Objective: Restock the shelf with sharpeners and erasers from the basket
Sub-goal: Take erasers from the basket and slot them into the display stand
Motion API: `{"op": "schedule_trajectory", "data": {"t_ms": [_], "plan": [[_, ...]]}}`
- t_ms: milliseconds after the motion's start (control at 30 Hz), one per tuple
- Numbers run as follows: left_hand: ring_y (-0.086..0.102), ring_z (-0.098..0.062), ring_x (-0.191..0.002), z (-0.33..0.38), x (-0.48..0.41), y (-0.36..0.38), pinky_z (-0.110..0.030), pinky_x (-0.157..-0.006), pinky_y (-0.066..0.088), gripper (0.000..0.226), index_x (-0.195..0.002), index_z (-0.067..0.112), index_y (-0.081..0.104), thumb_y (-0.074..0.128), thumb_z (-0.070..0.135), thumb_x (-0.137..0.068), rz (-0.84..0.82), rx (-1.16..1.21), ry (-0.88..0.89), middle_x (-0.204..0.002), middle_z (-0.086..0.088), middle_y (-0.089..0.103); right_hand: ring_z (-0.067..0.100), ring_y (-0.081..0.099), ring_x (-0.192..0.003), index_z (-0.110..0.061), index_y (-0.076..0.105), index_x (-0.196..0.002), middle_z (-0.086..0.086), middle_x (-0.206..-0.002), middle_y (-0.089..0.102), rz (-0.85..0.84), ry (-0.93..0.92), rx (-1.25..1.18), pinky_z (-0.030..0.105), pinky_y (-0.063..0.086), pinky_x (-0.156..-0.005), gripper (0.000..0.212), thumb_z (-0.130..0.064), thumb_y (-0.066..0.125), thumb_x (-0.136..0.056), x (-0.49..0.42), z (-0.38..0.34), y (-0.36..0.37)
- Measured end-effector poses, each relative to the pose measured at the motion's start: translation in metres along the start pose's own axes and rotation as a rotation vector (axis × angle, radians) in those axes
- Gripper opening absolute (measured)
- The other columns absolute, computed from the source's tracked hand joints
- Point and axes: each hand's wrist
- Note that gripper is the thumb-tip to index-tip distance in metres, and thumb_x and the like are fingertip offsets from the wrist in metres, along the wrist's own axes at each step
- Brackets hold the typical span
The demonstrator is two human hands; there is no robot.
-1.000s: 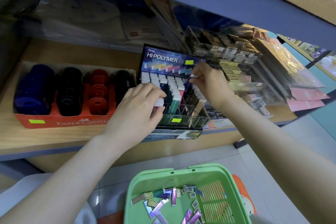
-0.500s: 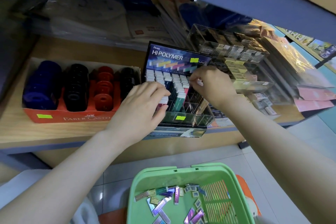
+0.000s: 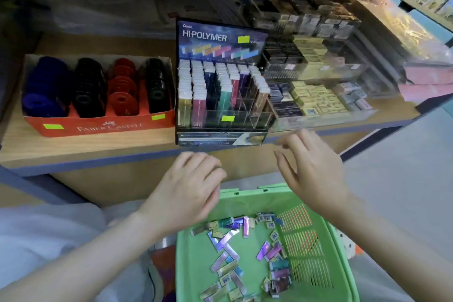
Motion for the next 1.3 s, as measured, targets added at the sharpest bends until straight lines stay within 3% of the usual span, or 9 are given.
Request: {"op": "schedule_trajectory", "data": {"t_ms": [100,200,300,467,533,767,900,1067,1300], "plan": [[0.058,-0.025,-0.085,0.006,0.032,0.037,-0.034,-0.078,0.035,0.02,-0.088,0.012,0.062,0.046,0.021,-0.08,-0.239,0.034,-0.089,-0.091,-0.004,0.06,0.027,0.057,-0.074,-0.01,0.061,-0.09,0.005,-0.084,0.057,-0.209,0.062,-0.035,0.035,0.046,-0.062,0.025,-0.027,0.043,-0.09,0.054,0.005,0.03],[0.059,-0.027,-0.101,0.006,0.058,0.069,-0.035,-0.088,0.035,0.031,-0.104,0.013,0.058,0.044,0.026,-0.08,-0.402,0.04,-0.223,-0.107,-0.008,0.062,0.024,0.062,-0.086,-0.012,0.063,-0.103,0.004,-0.097,0.061,-0.462,0.196,-0.153,0.038,0.055,-0.07,0.021,-0.024,0.051,-0.09,0.105,0.006,0.07],[0.054,-0.03,-0.119,0.007,0.07,0.091,-0.04,-0.103,0.038,0.042,-0.125,0.012,0.051,0.049,0.026,-0.086,-0.529,0.035,-0.333,-0.127,-0.012,0.057,0.019,0.05,-0.12,-0.013,0.047,-0.133,0.002,-0.132,0.05,-0.781,0.314,-0.319,0.029,0.04,-0.104,0.04,-0.023,0.051,-0.095,0.151,0.0,0.115],[0.035,-0.027,-0.137,0.013,0.071,0.113,-0.04,-0.114,0.02,0.054,-0.144,0.01,0.036,0.05,0.024,-0.095,-0.597,0.111,-0.495,-0.146,-0.011,0.039,0.018,0.041,-0.129,-0.015,0.031,-0.144,0.002,-0.147,0.034,-1.128,0.438,-0.477,0.027,0.031,-0.107,0.051,-0.023,0.048,-0.097,0.204,-0.024,0.178],[0.042,-0.029,-0.129,0.013,0.074,0.119,-0.042,-0.108,0.031,0.052,-0.142,0.007,0.039,0.048,0.024,-0.093,-0.576,0.135,-0.515,-0.14,-0.012,0.045,0.018,0.042,-0.129,-0.016,0.029,-0.145,0.003,-0.147,0.035,-1.22,0.446,-0.528,0.028,0.032,-0.108,0.053,-0.029,0.048,-0.097,0.219,-0.037,0.196],[0.045,-0.021,-0.116,0.012,0.078,0.129,-0.041,-0.095,0.044,0.05,-0.138,0.011,0.042,0.043,0.028,-0.09,-0.495,0.187,-0.581,-0.128,-0.009,0.049,0.019,0.013,-0.144,-0.016,-0.003,-0.15,0.003,-0.157,0.011,-1.242,0.428,-0.552,0.031,0.007,-0.117,0.091,-0.042,0.059,-0.088,0.241,-0.061,0.245],[0.044,-0.019,-0.114,0.012,0.079,0.131,-0.035,-0.094,0.043,0.048,-0.135,0.012,0.044,0.035,0.031,-0.092,-0.457,0.212,-0.601,-0.127,-0.005,0.048,0.02,0.025,-0.135,-0.014,0.008,-0.149,0.005,-0.147,0.024,-1.154,0.494,-0.502,0.032,0.023,-0.114,0.098,-0.044,0.07,-0.079,0.245,-0.07,0.264],[0.044,-0.02,-0.117,0.012,0.078,0.132,-0.025,-0.098,0.03,0.048,-0.136,0.009,0.046,0.033,0.031,-0.096,-0.452,0.216,-0.606,-0.127,-0.008,0.05,0.018,0.034,-0.124,-0.013,0.027,-0.14,0.003,-0.133,0.037,-1.142,0.551,-0.514,0.028,0.03,-0.105,0.083,-0.038,0.074,-0.076,0.252,-0.08,0.28],[0.045,-0.022,-0.115,0.013,0.077,0.133,-0.028,-0.097,0.032,0.045,-0.134,0.008,0.048,0.035,0.028,-0.096,-0.429,0.218,-0.618,-0.126,-0.01,0.051,0.022,0.038,-0.126,-0.015,0.054,-0.126,0.007,-0.132,0.044,-1.33,0.054,-0.428,0.033,0.029,-0.107,0.043,-0.033,0.061,-0.087,0.257,-0.084,0.286]]}}
Point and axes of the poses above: each hand's wrist, its own x-axis away from the middle knuckle, its own y-axis out of the palm, z = x × y
